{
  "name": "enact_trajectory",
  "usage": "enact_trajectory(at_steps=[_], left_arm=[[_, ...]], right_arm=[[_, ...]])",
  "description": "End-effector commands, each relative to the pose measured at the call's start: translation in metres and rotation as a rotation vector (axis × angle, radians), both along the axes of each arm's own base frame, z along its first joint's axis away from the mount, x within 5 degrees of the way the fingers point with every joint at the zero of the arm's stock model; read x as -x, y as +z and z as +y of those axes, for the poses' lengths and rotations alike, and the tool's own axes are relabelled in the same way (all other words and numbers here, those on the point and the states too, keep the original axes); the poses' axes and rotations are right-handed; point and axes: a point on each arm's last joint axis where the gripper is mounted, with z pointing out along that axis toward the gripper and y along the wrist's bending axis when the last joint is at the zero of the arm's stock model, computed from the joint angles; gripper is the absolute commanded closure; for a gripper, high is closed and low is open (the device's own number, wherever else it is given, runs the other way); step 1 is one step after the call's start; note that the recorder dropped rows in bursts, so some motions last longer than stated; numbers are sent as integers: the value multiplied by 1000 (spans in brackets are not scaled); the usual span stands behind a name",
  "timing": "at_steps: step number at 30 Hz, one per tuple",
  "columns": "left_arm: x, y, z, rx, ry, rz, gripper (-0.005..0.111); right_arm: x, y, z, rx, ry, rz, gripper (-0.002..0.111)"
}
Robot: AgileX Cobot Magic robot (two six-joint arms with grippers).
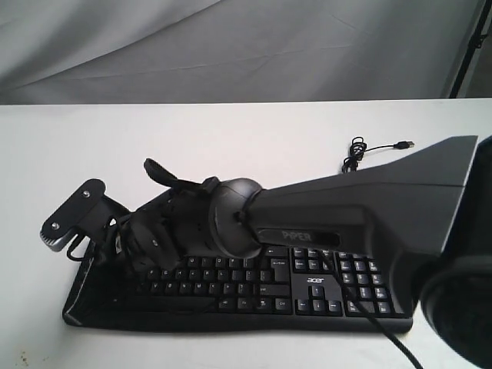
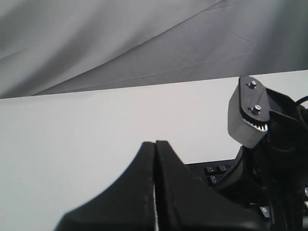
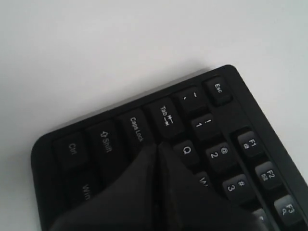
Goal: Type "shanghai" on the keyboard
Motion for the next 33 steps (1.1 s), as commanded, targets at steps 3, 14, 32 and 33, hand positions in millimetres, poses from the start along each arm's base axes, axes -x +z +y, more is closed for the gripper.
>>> enact_trajectory(at_steps=[3, 14, 32, 33], left_arm=[[0, -1, 0, 3, -3, -4, 107], [0, -1, 0, 3, -3, -4, 107], [0, -1, 0, 3, -3, -4, 107], [0, -1, 0, 3, -3, -4, 107]], right_arm=[[3, 4, 1, 13, 22, -9, 108], [10, 37, -25, -27, 18, -66, 108], [3, 15, -120, -32, -204, -43, 108], [2, 14, -120, -33, -209, -44, 108]])
